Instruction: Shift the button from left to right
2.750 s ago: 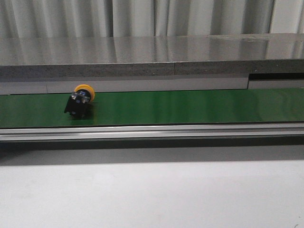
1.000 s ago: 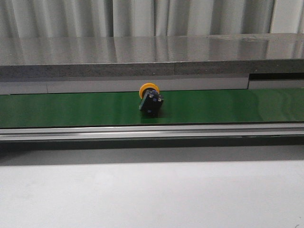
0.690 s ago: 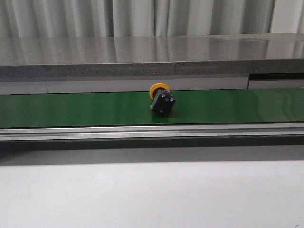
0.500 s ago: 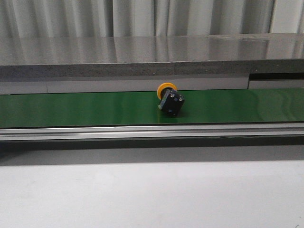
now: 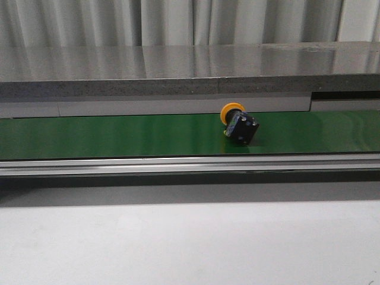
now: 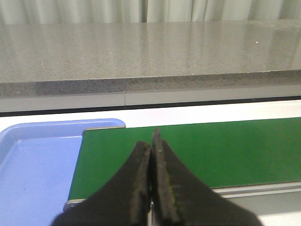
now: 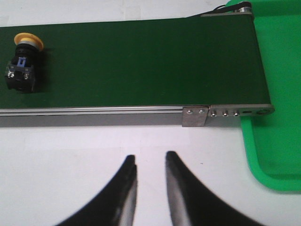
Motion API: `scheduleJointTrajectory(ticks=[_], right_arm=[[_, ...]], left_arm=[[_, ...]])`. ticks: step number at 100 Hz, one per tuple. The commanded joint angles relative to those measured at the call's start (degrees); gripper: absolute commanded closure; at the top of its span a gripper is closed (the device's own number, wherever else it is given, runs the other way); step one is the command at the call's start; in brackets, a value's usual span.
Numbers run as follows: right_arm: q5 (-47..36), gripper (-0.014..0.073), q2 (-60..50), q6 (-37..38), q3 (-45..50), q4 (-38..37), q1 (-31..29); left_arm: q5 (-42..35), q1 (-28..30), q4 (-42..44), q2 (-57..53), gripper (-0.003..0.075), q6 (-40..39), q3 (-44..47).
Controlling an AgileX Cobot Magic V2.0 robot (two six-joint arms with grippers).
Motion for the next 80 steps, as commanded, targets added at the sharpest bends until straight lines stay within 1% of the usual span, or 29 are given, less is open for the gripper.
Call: scheduleJointTrajectory(ticks=[1,10,17,34,45,55,80], right_arm=[[-3.7,0.0166,0.1,-0.2,-2.1,0.6,-0.1],[-4.8,0.0015,0.1,-0.2,-2.1,0.6,-0.1],[-5.2,-0.0041,0.1,-0.2,-2.1,1.5,-0.1],[-6.7,-0.0041,1.1,-0.2,-2.2,4.7,-0.1],[-6.7,-0.0041,4.6,-0.6,-3.8,6.0,-0.1],[-6.8,-0.0041,9.1,-3.7,-6.0,8.3,-0.1],[-8.9,-0.0041,21.3,-12.6,-10.7,17.7,-0.1]], left_arm=[[-5.2,-0.5,-0.5,0.3,0.0740,0.0,-1.7],[-5.2,-0.5,-0.5,0.3,0.0740,0.0,-1.7],[-5.2,-0.5,-0.5,0.3,0.0740,0.0,-1.7],[-5.2,-0.5,-0.5,0.3,0.0740,0.0,-1.7],[-5.2,-0.5,-0.5,0.3,0.0740,0.0,-1.7],[-5.2,-0.5,-0.5,0.3,0.0740,0.0,-1.7],[-5.2,-0.5,-0.5,0.3,0.0740,0.0,-1.7]])
